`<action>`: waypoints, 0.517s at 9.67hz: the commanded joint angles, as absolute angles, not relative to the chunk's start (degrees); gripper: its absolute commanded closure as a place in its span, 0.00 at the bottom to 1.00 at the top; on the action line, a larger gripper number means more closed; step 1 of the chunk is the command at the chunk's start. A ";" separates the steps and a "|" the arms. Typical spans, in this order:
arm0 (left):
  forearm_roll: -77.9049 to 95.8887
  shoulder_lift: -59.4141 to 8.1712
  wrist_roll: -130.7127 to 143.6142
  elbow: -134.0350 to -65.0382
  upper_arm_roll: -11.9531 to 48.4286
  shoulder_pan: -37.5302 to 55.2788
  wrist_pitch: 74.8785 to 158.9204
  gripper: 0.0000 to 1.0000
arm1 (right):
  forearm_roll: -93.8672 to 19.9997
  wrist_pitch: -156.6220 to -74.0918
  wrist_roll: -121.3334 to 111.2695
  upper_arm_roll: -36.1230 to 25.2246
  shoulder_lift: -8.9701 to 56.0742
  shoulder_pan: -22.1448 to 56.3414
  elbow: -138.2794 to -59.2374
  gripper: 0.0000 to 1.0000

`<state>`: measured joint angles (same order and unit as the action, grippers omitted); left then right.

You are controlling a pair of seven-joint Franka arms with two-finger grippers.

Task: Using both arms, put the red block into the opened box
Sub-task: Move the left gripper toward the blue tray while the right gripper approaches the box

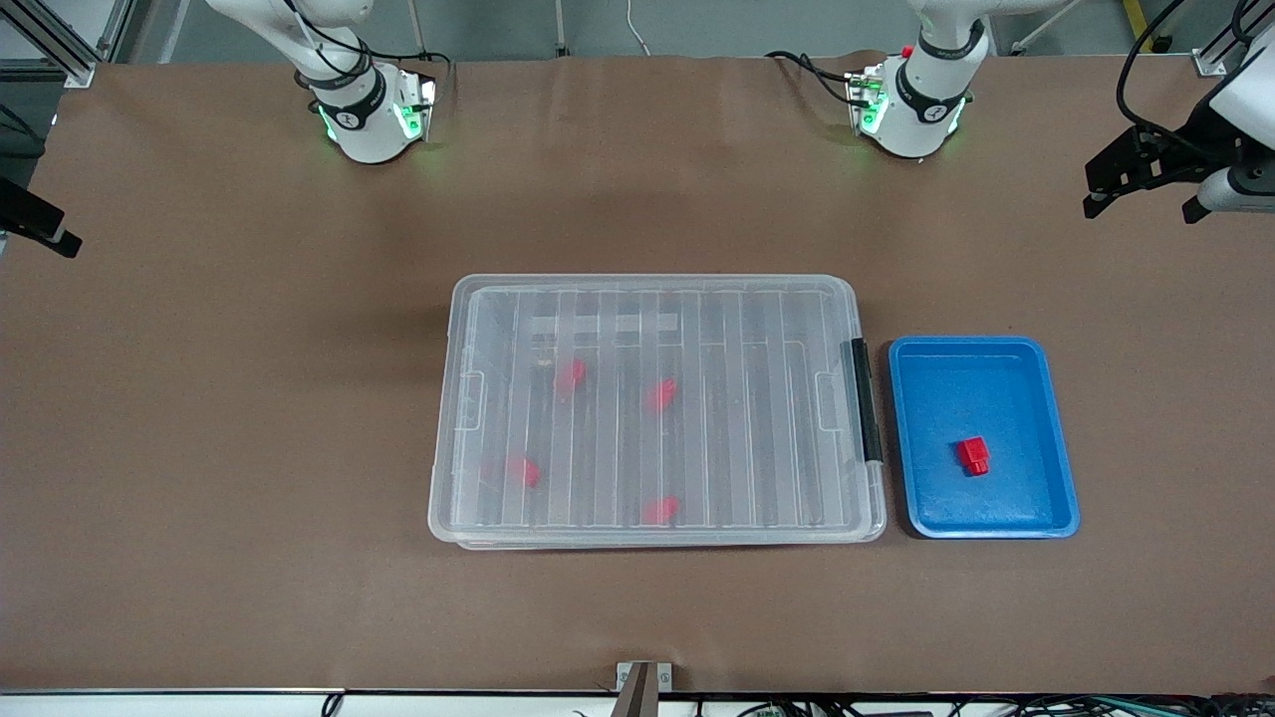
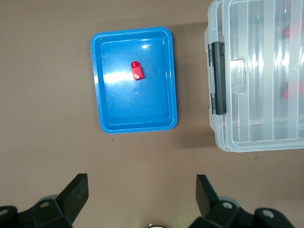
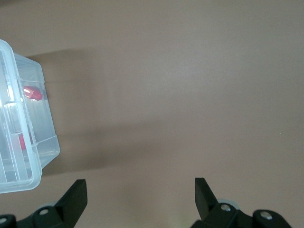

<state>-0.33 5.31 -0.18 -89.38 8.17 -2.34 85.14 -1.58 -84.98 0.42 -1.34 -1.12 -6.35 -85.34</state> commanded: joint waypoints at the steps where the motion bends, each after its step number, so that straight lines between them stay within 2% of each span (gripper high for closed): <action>1: -1.32 4.22 -0.88 -89.47 8.09 -2.46 84.02 0.00 | -0.70 -85.34 -0.35 -0.79 -2.37 -6.94 -86.75 0.00; 3: -1.76 0.12 -1.05 -85.81 7.74 -2.64 84.11 0.00 | -0.70 -85.17 -0.44 -0.79 -2.29 -6.77 -86.66 0.00; 5: -2.19 -5.25 -0.97 -85.78 7.56 -2.99 87.08 0.00 | -0.79 -85.17 -0.62 0.52 -2.11 -4.07 -86.48 0.00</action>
<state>-1.01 0.34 -0.18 -86.90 7.68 -3.03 85.89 -1.61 -84.93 -0.49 -0.80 -1.12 -5.94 -85.34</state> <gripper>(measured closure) 0.000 0.000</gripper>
